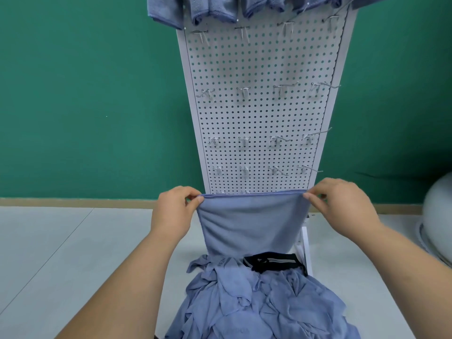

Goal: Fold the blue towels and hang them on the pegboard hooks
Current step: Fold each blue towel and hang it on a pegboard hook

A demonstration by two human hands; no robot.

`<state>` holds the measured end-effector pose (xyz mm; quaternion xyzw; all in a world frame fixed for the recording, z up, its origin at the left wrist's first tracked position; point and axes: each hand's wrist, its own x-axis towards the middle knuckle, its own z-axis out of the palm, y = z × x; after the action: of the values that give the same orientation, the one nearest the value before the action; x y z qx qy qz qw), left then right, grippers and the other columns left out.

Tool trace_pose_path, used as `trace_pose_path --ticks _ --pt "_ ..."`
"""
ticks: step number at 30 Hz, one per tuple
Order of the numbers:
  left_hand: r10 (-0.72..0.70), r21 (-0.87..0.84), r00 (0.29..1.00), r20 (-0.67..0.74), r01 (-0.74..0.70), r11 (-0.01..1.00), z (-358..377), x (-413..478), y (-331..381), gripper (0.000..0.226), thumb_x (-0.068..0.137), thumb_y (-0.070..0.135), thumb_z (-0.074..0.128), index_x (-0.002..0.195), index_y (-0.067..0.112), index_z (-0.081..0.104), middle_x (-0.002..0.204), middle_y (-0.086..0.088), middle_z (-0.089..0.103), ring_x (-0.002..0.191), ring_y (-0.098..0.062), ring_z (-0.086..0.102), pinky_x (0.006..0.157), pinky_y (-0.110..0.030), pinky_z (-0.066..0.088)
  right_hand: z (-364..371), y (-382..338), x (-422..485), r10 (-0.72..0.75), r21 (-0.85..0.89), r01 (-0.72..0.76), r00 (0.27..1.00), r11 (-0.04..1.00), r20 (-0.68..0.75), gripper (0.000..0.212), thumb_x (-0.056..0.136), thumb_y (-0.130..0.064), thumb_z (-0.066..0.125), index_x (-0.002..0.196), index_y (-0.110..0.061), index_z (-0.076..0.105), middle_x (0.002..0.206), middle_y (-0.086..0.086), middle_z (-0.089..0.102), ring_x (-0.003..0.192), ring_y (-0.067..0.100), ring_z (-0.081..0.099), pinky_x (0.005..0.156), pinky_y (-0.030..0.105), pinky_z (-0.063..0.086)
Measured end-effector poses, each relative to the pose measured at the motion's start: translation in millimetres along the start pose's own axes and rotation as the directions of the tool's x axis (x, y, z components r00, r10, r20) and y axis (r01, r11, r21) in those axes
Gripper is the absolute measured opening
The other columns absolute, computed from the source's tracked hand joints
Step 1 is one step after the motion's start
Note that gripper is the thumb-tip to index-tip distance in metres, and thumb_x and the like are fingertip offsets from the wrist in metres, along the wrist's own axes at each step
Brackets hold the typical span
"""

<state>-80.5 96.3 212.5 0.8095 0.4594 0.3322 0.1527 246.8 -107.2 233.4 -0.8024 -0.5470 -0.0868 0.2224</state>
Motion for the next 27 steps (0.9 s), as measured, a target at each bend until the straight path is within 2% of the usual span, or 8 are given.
trace_pose_path --ticks 3,9,13,17,19,21,24,27 --pt "-0.061 0.051 0.998 0.018 0.060 0.997 -1 1 -4 0.003 0.096 0.031 0.075 0.095 0.031 0.078 0.082 0.016 0.070 0.076 -0.013 0.065 0.073 -0.036 0.058 -19 0 -6 -0.032 0.335 0.014 0.998 0.942 0.050 0.007 0.090 -0.040 0.080 0.083 -0.038 0.080 0.084 -0.020 0.073 0.073 0.003 0.067 0.069 0.028 0.055" --pt "-0.019 0.083 1.000 0.013 0.018 0.996 -1 1 4 0.007 0.098 0.034 0.073 0.096 0.031 0.079 0.087 0.014 0.074 0.081 -0.017 0.067 0.074 -0.038 0.058 -15 9 -9 0.031 0.081 -0.030 0.999 0.996 -0.012 0.006 0.084 -0.040 0.087 0.087 -0.038 0.081 0.074 -0.025 0.067 0.070 0.001 0.064 0.066 0.033 0.057" --pt "-0.033 -0.032 0.999 -0.013 0.033 0.999 0 -1 7 0.005 0.097 0.030 0.074 0.093 0.030 0.076 0.083 0.018 0.073 0.080 -0.008 0.067 0.076 -0.031 0.056 -10 6 -10 0.086 0.111 -0.076 0.992 0.991 -0.087 0.011 0.084 -0.034 0.088 0.090 -0.035 0.079 0.071 -0.023 0.070 0.070 0.003 0.069 0.067 0.030 0.058" --pt "-0.055 -0.181 0.998 0.015 0.057 0.982 0 -2 13 0.008 0.099 0.024 0.071 0.092 0.025 0.074 0.086 0.015 0.073 0.081 0.003 0.065 0.068 -0.007 0.043 -4 11 -7 0.080 0.051 -0.075 0.991 0.996 -0.110 0.024 0.089 -0.028 0.083 0.112 -0.028 0.077 0.077 -0.020 0.065 0.077 0.016 0.066 0.070 0.034 0.054" --pt "-0.047 -0.241 0.998 0.038 0.055 0.969 2 -3 16 0.008 0.101 0.022 0.069 0.094 0.024 0.072 0.092 0.013 0.073 0.087 0.002 0.064 0.070 -0.006 0.043 -2 12 -4 0.082 0.038 -0.078 0.990 0.996 -0.112 0.010 0.092 -0.027 0.079 0.102 -0.027 0.078 0.080 -0.017 0.063 0.081 0.018 0.063 0.073 0.035 0.052" --pt "-0.093 -0.367 0.994 0.059 0.108 0.924 4 -3 18 0.008 0.102 0.022 0.067 0.095 0.022 0.071 0.096 0.009 0.074 0.088 -0.002 0.065 0.077 -0.012 0.046 -1 13 -3 0.162 0.230 -0.142 0.984 0.963 -0.071 0.003 0.096 -0.028 0.074 0.094 -0.027 0.074 0.088 -0.013 0.067 0.085 0.013 0.064 0.075 0.033 0.048" --pt "-0.224 -0.619 0.966 0.129 0.255 0.743 2 -3 23 0.012 0.103 0.028 0.068 0.098 0.018 0.073 0.098 -0.001 0.077 0.091 -0.016 0.069 0.086 -0.031 0.054 -4 15 -3 0.300 0.718 -0.326 0.939 0.615 0.170 0.013 0.103 -0.027 0.067 0.098 -0.017 0.073 0.100 -0.002 0.074 0.094 0.016 0.068 0.087 0.032 0.052" --pt "-0.278 -0.763 0.934 0.223 0.345 0.547 -3 -2 30 0.021 0.104 0.028 0.066 0.102 0.009 0.073 0.096 -0.008 0.077 0.086 -0.020 0.068 0.086 -0.038 0.058 -9 16 -3 0.251 0.893 -0.373 0.916 0.252 0.312 0.022 0.105 -0.025 0.062 0.105 -0.005 0.071 0.102 0.013 0.072 0.097 0.025 0.065 0.095 0.044 0.054"
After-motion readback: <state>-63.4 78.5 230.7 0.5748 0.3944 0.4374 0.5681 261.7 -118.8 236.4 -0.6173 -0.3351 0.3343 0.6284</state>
